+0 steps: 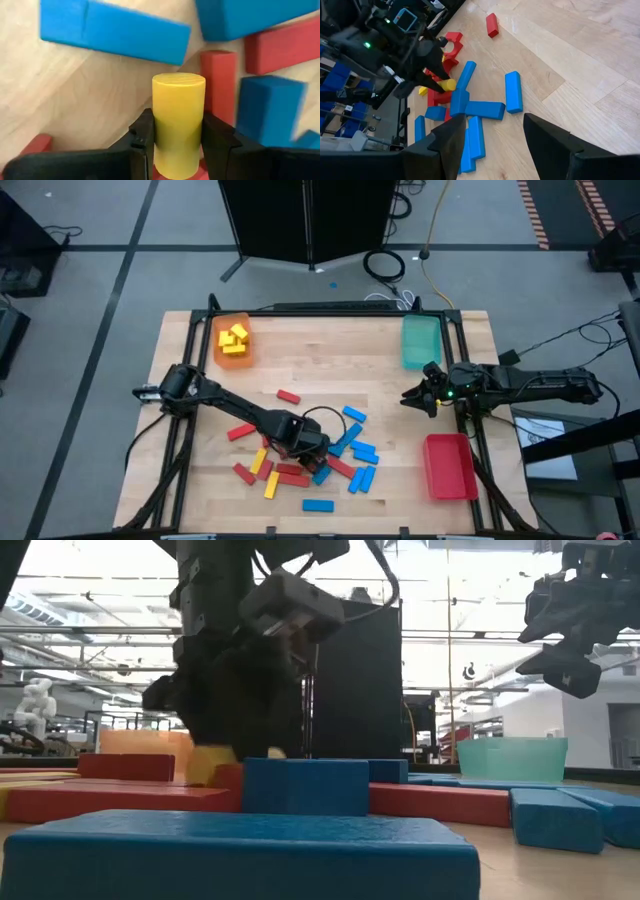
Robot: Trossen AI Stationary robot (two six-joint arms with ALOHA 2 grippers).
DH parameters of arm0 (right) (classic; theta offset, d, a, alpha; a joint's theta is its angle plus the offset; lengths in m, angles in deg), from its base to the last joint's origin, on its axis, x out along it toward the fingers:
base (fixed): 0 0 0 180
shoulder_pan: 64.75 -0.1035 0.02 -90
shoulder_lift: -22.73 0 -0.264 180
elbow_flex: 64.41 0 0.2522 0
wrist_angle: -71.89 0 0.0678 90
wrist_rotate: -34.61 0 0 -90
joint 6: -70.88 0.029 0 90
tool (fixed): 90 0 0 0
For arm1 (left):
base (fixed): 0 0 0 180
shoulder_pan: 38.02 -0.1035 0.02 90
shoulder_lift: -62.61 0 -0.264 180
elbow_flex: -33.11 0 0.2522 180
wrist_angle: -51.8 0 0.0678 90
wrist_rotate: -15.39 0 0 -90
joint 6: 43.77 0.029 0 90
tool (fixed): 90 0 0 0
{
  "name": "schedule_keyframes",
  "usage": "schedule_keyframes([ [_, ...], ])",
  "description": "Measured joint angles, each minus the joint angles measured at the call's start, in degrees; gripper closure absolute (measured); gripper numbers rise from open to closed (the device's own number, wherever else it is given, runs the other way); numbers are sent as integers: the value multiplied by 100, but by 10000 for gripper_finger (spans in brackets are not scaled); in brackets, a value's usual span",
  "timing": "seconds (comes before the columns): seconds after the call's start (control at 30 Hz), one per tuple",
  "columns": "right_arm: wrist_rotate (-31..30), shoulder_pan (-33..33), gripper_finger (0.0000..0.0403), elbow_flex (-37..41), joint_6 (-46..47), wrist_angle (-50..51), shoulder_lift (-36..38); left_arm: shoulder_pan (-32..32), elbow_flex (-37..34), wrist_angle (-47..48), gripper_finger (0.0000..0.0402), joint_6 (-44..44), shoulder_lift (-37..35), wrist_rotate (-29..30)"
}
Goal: Sort blocks
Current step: Put the yellow block into the orange bin
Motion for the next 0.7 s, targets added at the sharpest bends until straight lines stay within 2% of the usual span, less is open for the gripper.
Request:
schedule_keyframes([
  [0.17,0,0,209,1,0,-2,0,-150,22,456,300,10,-481,39],
  [0.37,-4,0,209,0,-2,-4,0,-386,28,1267,300,203,-1198,442],
  [0.7,-28,0,209,0,29,-86,0,-1332,35,3382,300,205,-2593,2201],
])
